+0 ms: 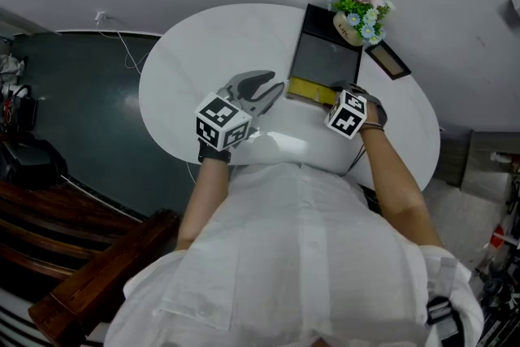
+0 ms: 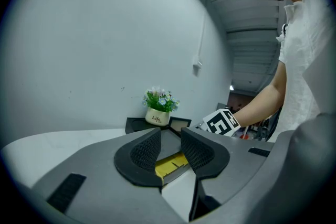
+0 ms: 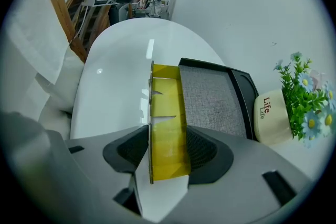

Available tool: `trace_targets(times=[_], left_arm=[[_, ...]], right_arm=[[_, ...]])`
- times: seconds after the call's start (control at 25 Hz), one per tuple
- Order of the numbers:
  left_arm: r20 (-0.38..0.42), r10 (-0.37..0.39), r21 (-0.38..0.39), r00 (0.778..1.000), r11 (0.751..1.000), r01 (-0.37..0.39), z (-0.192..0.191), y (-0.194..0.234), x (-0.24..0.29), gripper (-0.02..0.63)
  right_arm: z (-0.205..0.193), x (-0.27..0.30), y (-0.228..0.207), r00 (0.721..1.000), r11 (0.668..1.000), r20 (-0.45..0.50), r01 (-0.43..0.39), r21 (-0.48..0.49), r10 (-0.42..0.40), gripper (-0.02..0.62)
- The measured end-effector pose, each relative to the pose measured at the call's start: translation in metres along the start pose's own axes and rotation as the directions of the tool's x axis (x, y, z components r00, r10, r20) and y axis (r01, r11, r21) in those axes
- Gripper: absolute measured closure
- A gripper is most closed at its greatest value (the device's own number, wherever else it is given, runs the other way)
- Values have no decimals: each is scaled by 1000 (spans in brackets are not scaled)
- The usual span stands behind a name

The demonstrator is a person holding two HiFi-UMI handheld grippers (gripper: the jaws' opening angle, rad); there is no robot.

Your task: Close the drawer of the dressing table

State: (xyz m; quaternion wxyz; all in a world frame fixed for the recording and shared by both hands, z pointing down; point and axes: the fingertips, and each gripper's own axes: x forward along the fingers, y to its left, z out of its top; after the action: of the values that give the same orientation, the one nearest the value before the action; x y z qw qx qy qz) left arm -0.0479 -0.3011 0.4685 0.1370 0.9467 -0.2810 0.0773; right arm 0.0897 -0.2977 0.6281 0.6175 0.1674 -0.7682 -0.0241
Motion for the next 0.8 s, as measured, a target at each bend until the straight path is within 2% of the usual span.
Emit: trace_targets(times=[0.16, 0.36, 0.64, 0.8], left_arm=[[-2, -3, -4, 1000, 1000, 3, 1, 2, 4, 489], [-4, -8, -8, 1000, 1000, 8, 1, 3, 6, 488], [-9, -10, -16, 1000, 1000, 10, 2, 8, 9, 488], [-12, -18, -17, 1000, 1000, 18, 2, 8, 13, 488]], right_arm=[[-1, 2, -10, 1000, 1000, -1, 8, 22, -8, 357], [-3, 5, -21, 1000, 998, -2, 9, 60, -9, 356], [-2, 5, -27, 1000, 997, 7, 9, 78, -10, 388], [-3, 6, -31, 999, 996, 3, 38, 75, -39, 417]])
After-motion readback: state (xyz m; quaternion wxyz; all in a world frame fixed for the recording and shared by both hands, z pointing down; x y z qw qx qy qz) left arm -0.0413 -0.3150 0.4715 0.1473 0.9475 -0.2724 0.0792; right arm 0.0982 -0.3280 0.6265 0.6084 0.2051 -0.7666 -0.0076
